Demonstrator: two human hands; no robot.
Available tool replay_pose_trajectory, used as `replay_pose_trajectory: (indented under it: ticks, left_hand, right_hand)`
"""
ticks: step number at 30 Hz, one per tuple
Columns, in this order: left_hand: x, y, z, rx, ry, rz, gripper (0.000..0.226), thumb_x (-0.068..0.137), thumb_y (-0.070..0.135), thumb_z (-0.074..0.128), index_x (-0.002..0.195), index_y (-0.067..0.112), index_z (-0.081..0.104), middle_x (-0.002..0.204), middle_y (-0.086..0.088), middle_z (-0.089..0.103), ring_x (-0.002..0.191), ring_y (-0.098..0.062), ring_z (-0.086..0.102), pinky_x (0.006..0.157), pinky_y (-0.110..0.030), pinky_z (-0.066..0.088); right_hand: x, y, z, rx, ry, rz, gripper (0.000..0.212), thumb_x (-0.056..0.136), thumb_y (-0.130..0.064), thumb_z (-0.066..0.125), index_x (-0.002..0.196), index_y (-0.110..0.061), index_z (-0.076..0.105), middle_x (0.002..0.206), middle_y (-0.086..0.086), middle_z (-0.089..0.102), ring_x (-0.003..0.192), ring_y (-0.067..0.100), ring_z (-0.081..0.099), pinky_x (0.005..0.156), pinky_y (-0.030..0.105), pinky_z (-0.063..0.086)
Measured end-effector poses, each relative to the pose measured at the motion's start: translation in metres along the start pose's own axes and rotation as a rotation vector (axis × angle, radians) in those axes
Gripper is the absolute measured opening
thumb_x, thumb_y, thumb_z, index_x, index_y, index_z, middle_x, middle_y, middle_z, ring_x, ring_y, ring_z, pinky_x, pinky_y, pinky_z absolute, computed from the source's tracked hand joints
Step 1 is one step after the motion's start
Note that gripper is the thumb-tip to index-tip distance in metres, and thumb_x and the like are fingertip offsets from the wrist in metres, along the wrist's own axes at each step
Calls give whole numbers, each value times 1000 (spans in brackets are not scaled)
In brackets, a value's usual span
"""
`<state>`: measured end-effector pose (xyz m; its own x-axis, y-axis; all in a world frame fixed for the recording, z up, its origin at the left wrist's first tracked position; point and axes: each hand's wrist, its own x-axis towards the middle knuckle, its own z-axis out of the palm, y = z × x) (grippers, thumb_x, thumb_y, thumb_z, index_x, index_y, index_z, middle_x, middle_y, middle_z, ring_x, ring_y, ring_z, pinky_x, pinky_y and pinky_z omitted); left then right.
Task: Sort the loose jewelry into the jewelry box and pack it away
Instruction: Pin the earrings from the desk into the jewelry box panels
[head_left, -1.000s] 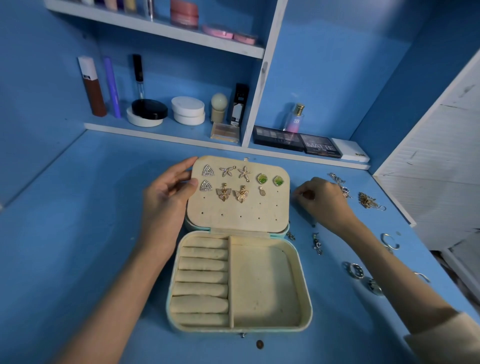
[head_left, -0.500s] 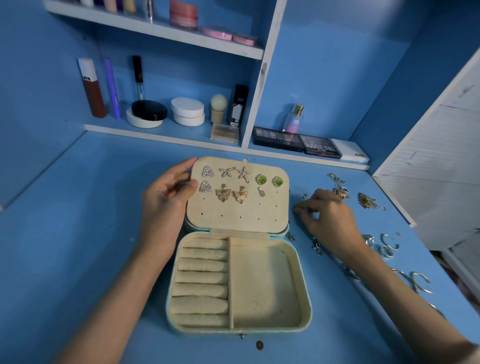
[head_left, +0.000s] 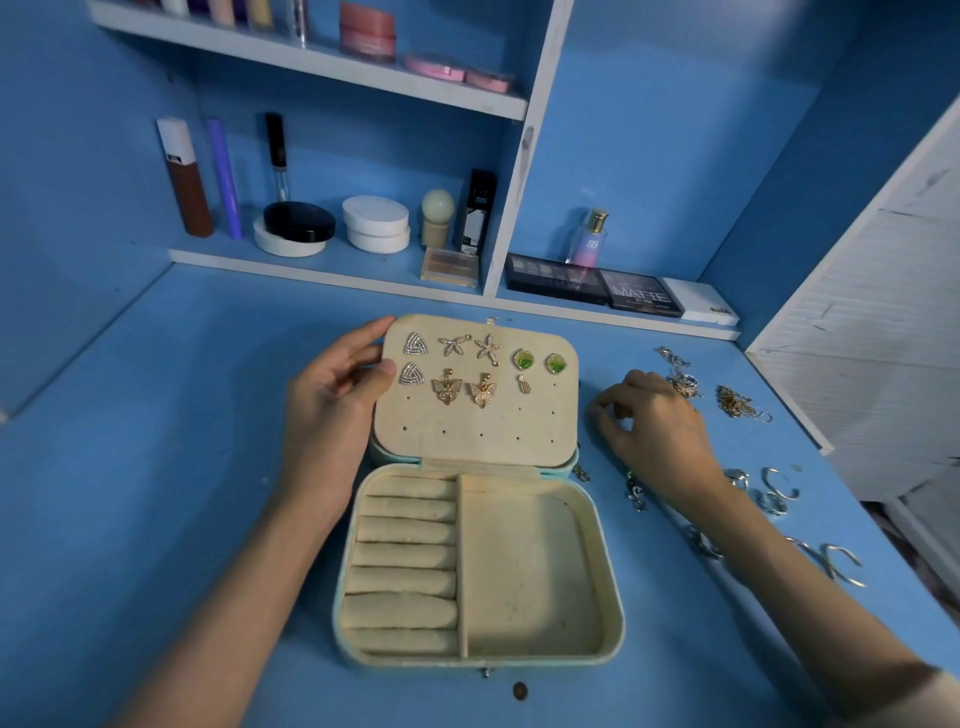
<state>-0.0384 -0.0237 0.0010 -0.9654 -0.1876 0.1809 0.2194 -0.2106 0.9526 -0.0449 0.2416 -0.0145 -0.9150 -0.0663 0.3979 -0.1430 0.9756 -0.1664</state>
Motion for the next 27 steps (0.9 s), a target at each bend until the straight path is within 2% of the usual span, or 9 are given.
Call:
replay_pose_trajectory:
  ticks: [2, 6, 9, 12, 17, 20, 23, 25, 27]
  left_hand:
    - [0, 0, 0, -1, -1, -3, 41, 88, -10, 52, 104, 26, 63, 92, 2, 67, 78, 5, 64, 67, -9, 48]
    - [0, 0, 0, -10, -8, 4, 40, 88, -10, 52, 105, 25, 64, 91, 3, 68, 78, 4, 64, 67, -10, 48]
    - [-1, 0, 1, -22, -4, 6, 40, 88, -10, 51, 107, 23, 63, 92, 3, 68, 79, 4, 65, 68, -10, 49]
    - [-1, 0, 0, -7, 0, 12, 40, 88, -9, 52, 106, 25, 64, 92, 5, 69, 80, 3, 64, 70, -11, 49]
    - [-7, 6, -4, 183, 29, 74, 40, 87, -1, 60, 115, 28, 63, 106, 12, 67, 95, 4, 61, 80, -13, 47]
    - [-26, 31, 1, 268, 150, 214, 30, 79, 16, 62, 99, 38, 64, 106, 16, 65, 104, 0, 57, 85, -16, 43]
    - [-57, 58, 30, -127, 24, -72, 25, 65, 8, 68, 85, 24, 68, 91, 6, 73, 90, -7, 65, 74, -21, 47]
    - [-72, 59, 49, -341, -83, -413, 36, 61, 11, 61, 96, 17, 65, 92, -1, 75, 90, -13, 68, 76, -28, 46]
    - [-79, 53, 59, -558, -109, -692, 46, 65, 5, 55, 111, 11, 60, 98, -9, 74, 98, -19, 67, 83, -33, 47]
  right_hand:
    - [4, -3, -3, 130, 17, 62, 9, 87, -11, 61, 84, -11, 70, 75, 1, 58, 74, 21, 55, 59, 31, 43]
    - [16, -21, -21, 470, 107, 162, 11, 90, -11, 59, 84, -15, 66, 78, 1, 67, 58, 8, 55, 50, 10, 37]
    - [29, -43, -34, 624, 140, 150, 9, 93, -15, 56, 89, -15, 65, 84, -4, 68, 66, 13, 59, 54, 13, 41]
    - [39, -63, -42, 670, 44, 66, 10, 94, -15, 54, 91, -14, 63, 89, 0, 70, 81, 15, 63, 67, 18, 46]
    - [39, -74, -48, 615, -37, -8, 11, 95, -15, 50, 92, -9, 60, 78, 11, 70, 70, 28, 62, 62, 27, 45]
    - [34, -71, -54, 626, -44, -22, 11, 96, -15, 49, 91, -11, 59, 79, 13, 71, 72, 28, 62, 63, 24, 45]
    - [31, -71, -59, 631, -58, -42, 11, 96, -16, 48, 90, -12, 57, 79, 14, 70, 69, 32, 60, 53, 25, 43]
    - [29, -71, -63, 644, -58, -49, 11, 97, -16, 48, 89, -14, 56, 79, 14, 70, 64, 31, 56, 45, 19, 36]
    - [27, -71, -65, 649, -54, -57, 11, 96, -18, 49, 89, -16, 56, 78, 10, 71, 66, 31, 58, 47, 22, 39]
